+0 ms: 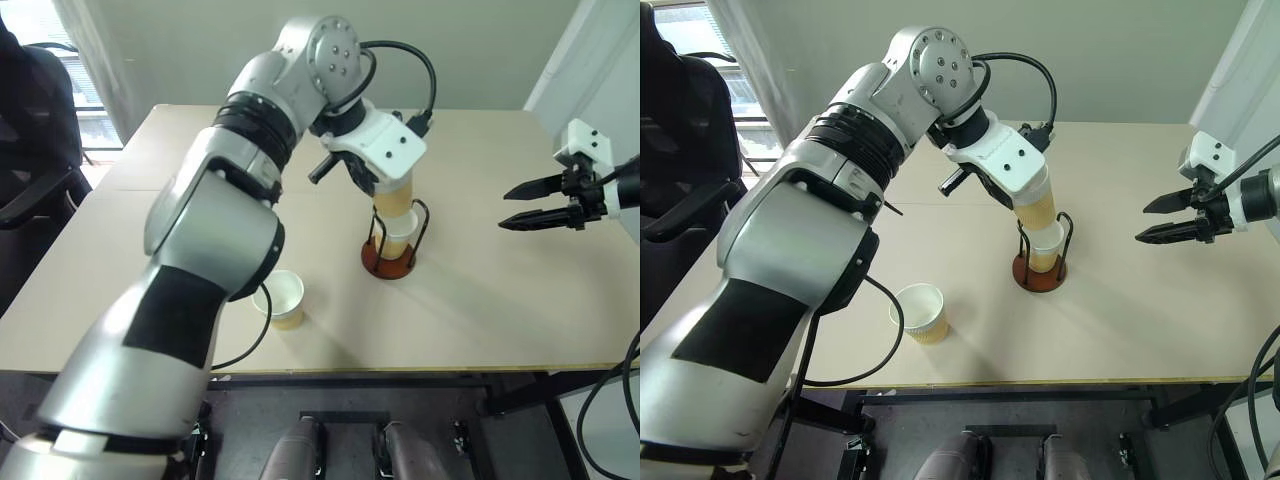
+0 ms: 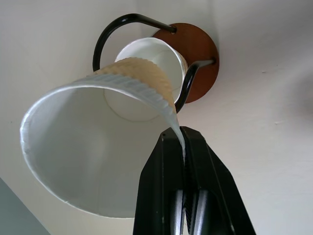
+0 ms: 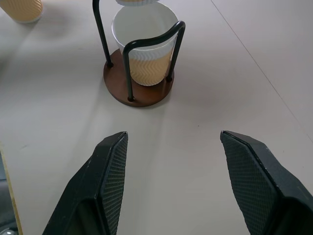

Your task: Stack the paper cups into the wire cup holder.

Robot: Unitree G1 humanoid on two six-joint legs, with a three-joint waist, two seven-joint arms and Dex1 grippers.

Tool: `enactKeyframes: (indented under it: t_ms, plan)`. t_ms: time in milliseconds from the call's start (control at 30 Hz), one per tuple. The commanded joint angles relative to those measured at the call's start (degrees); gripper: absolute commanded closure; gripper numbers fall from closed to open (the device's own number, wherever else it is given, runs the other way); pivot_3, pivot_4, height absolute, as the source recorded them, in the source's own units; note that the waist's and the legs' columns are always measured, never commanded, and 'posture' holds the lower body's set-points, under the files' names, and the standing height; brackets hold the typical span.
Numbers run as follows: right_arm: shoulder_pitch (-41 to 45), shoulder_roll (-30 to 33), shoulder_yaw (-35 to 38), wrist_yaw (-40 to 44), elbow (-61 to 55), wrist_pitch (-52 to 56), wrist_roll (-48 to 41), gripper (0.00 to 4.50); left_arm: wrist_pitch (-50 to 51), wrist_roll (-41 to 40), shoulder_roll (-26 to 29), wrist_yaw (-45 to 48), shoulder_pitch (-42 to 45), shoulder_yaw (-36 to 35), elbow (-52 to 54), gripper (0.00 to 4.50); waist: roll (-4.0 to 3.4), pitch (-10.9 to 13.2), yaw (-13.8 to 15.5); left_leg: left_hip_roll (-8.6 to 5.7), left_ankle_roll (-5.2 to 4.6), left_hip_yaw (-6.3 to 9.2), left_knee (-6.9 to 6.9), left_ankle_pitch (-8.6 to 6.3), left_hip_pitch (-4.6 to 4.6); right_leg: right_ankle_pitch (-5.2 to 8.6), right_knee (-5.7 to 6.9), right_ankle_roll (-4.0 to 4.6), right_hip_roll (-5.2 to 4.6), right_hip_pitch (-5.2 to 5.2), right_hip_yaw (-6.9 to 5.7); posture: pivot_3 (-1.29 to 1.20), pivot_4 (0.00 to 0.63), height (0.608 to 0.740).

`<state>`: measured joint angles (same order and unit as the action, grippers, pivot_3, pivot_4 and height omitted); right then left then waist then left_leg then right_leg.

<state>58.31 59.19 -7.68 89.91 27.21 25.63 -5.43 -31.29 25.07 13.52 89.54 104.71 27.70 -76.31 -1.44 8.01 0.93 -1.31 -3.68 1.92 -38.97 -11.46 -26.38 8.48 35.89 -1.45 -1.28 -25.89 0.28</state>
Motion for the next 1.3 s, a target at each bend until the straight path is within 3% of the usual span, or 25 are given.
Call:
enactKeyframes:
  t_ms: [33,333,567,667,767,867,1000,1100,1233,1300]
  plan:
    - [0.4,1.7,2.3,-0.5,-1.7,0.3,-1.0,1.46,-0.4,0.4,-0.1,-0.1,0.8,-0.3,1.2,3.20,0.00,0.0,0.0,0.00,0.00,0.00,0.00,0.00,0.00,0.00,0.00,0.00,0.00,0.00,0.00,0.00,0.150,0.740]
    - [0.4,1.9,2.1,-0.5,-1.7,0.4,-0.8,1.46,-1.0,0.9,0.0,-0.1,0.9,-0.3,1.2,0.03,0.00,0.0,0.0,0.00,-0.01,0.00,-0.01,0.00,0.00,0.02,0.00,-0.02,0.00,0.01,0.00,0.00,0.150,0.740]
    - [0.9,1.8,1.8,-0.6,-1.4,0.2,-0.6,1.46,-1.6,-0.2,1.2,-3.5,1.0,-2.3,1.4,0.03,0.00,0.0,0.0,0.00,-0.01,0.00,-0.02,-0.01,0.00,0.02,0.00,-0.03,0.00,0.01,0.00,0.00,0.150,0.740]
    - [-0.1,1.8,1.9,-0.5,-3.4,0.7,-1.1,1.46,-0.7,-5.3,5.0,2.0,-0.1,-5.3,1.6,0.03,-0.01,0.0,0.0,0.00,-0.01,-0.01,0.00,-0.01,0.00,0.02,0.00,-0.04,0.00,0.00,0.00,0.00,0.150,0.740]
    - [-1.6,1.6,2.2,-0.1,-7.2,2.7,-2.5,1.46,-1.3,-9.3,9.5,3.0,-1.2,-3.3,1.4,0.03,-0.04,0.0,-0.4,0.03,0.03,-0.01,0.04,-0.03,0.06,0.04,0.02,-0.01,0.04,-0.02,0.01,0.00,0.150,0.740]
    - [-3.7,1.3,2.8,0.1,-13.2,5.5,-5.1,1.46,-1.5,-17.9,17.2,3.0,-4.0,5.2,6.3,0.03,-0.09,0.0,-0.4,0.05,0.04,0.00,0.07,-0.03,0.09,0.07,0.06,0.03,0.06,-0.03,0.01,0.00,0.150,0.740]
    - [-5.9,1.5,2.9,0.6,-20.1,8.8,-8.5,1.46,6.2,-38.0,33.6,3.0,-8.3,24.6,27.7,0.03,-0.16,0.0,-0.7,0.06,0.06,-0.01,0.04,-0.04,0.04,0.07,0.06,0.03,0.11,-0.07,0.00,0.00,0.150,0.740]
    - [-7.0,2.0,2.4,1.6,-23.2,10.1,-10.3,1.46,13.1,-49.6,43.6,3.0,-7.8,34.9,41.0,0.03,-0.18,-0.1,-0.4,0.07,0.09,0.05,-0.06,-0.12,-0.03,0.07,0.01,0.04,0.12,-0.06,-0.05,0.00,0.150,0.740]
    - [-7.3,2.8,1.4,2.6,-26.5,11.6,-13.7,1.46,23.5,-62.5,55.9,3.0,-7.3,41.7,60.6,0.03,-0.19,-0.1,0.1,-0.09,0.00,0.15,-0.13,-0.15,-0.05,0.40,-0.06,0.44,0.05,0.11,-0.09,0.00,0.150,0.740]
    - [-7.1,3.5,0.5,2.6,-27.2,11.8,-15.0,1.46,26.3,-64.9,60.0,3.0,-7.7,43.0,67.9,0.03,-0.19,-0.1,0.1,-0.08,0.02,0.19,-0.15,-0.15,-0.05,0.41,-0.11,0.45,0.02,0.15,-0.07,0.00,0.150,0.740]
